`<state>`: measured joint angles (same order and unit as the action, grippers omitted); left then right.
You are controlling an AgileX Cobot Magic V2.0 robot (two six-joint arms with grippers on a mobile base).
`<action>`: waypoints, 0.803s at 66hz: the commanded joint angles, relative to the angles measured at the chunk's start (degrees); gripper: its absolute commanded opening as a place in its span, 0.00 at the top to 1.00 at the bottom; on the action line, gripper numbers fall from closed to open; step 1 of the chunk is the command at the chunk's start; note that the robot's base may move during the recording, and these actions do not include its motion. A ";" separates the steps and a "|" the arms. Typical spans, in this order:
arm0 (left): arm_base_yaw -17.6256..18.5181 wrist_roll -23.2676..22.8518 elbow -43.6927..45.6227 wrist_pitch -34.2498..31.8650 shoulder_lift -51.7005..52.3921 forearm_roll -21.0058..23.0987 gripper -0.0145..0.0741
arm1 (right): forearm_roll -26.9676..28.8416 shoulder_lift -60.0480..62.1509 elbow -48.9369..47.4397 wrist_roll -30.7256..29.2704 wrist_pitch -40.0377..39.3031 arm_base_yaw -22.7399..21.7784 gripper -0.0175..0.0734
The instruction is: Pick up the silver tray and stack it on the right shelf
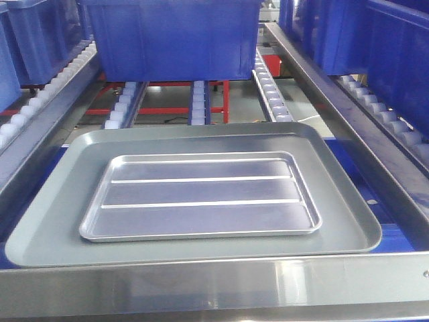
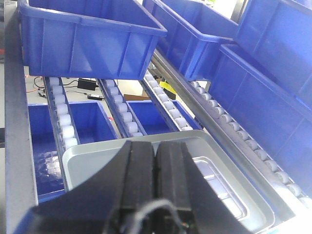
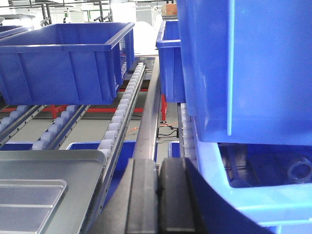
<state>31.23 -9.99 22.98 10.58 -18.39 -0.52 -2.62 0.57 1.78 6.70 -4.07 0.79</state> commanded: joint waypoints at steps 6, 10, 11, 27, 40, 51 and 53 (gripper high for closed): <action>-1.45 -0.02 0.63 -11.46 -0.18 -1.42 0.95 | 0.06 1.00 -0.09 -0.51 -4.69 -0.49 0.74; -4.97 1.50 -0.94 -16.42 0.62 -2.75 0.95 | 0.06 1.00 -0.09 -0.51 -4.69 -0.49 0.74; -5.86 2.57 -1.27 -16.53 0.84 -2.75 0.95 | 0.06 1.00 -0.09 -0.51 -4.69 -0.49 0.74; -24.56 7.73 -12.74 -14.36 12.30 -2.75 0.95 | 0.06 1.00 -0.09 -0.51 -4.69 -0.49 0.74; -28.31 7.73 -20.37 -12.69 18.96 -1.21 0.95 | 0.06 1.00 -0.09 -0.51 -4.69 -0.49 0.74; -27.00 7.73 -24.83 -15.96 19.17 -1.09 0.95 | 0.06 1.00 -0.09 -0.51 -4.69 -0.49 0.74; -26.82 7.73 -25.88 -17.76 19.17 -0.96 0.95 | 0.06 1.00 -0.09 -0.51 -4.69 -0.49 0.74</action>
<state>3.57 -2.41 -1.68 2.07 0.60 -2.10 -2.50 0.68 1.78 6.70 -3.88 0.79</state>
